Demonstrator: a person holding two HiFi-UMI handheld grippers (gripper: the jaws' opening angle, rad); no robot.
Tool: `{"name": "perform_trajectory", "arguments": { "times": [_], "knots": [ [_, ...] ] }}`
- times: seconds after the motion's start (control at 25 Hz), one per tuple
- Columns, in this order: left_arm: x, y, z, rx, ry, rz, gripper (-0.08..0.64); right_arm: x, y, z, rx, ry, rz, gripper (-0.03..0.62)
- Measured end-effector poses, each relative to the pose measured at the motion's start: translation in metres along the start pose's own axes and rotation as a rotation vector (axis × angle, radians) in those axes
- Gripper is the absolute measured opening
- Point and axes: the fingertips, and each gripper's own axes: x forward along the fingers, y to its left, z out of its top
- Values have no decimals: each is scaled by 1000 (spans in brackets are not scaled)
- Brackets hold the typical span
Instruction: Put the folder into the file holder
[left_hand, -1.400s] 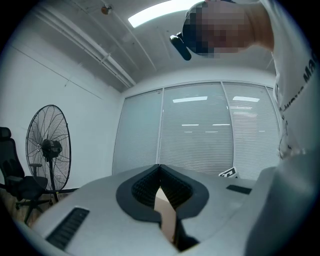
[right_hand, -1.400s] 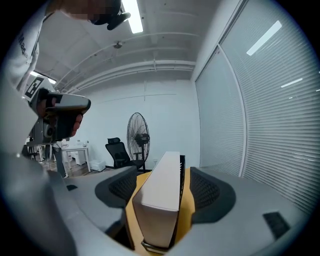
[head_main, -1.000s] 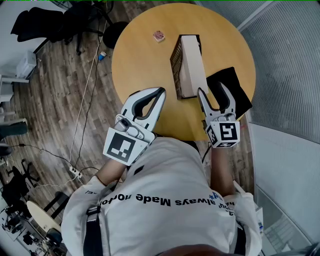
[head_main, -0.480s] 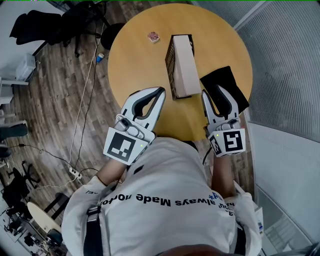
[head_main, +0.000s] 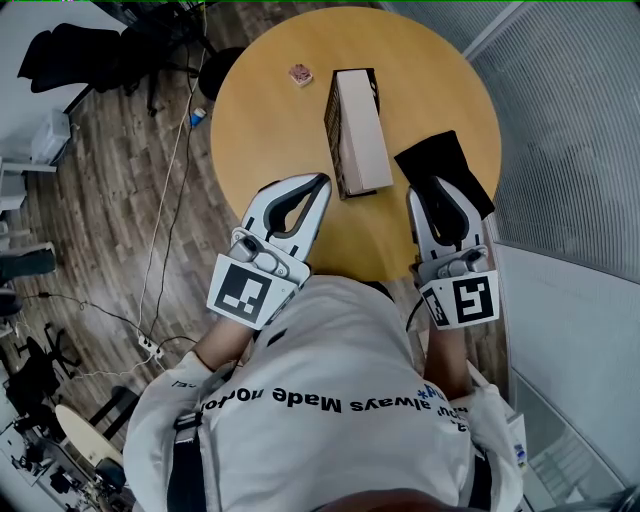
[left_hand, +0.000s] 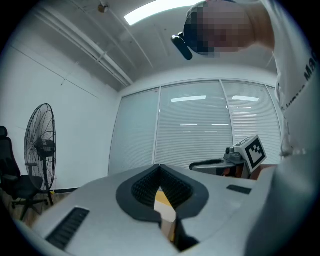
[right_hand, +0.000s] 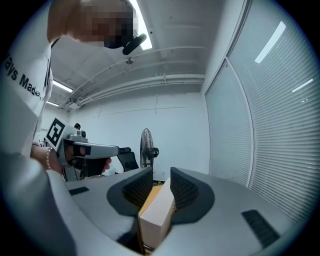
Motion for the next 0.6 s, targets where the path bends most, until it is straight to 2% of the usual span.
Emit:
{"name": "perform_trajectory", "arguments": {
  "times": [0.6],
  "knots": [
    [12, -12, 0, -5, -15, 8, 25, -27, -6, 23, -38, -21, 17, 63]
  ]
}}
